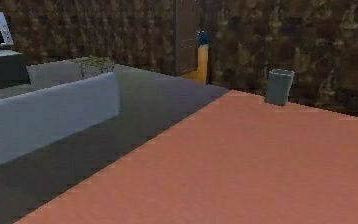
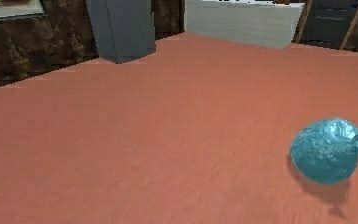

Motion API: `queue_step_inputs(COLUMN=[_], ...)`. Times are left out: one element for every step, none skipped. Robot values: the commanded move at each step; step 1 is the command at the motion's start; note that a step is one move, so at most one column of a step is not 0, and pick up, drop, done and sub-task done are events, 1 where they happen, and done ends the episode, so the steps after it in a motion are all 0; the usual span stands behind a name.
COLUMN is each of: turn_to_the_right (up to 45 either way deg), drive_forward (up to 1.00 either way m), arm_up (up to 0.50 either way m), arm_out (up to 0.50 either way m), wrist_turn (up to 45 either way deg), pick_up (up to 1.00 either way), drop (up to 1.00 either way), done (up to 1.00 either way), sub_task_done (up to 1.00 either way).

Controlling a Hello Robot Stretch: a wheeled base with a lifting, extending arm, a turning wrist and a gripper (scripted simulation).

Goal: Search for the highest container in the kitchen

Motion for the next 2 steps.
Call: queue_step_inputs(turn_to_the_right=[-45.0,-6.0], drive_forward=[0.0,0.0], arm_up=[0.0,0.0], arm_out=[0.0,0.0], wrist_turn=[0.0,0.0], pick_up=[0.0,0.0], drop=[0.0,0.0], done=[0.0,0.0], sub_task_done=[0.0,0.0])
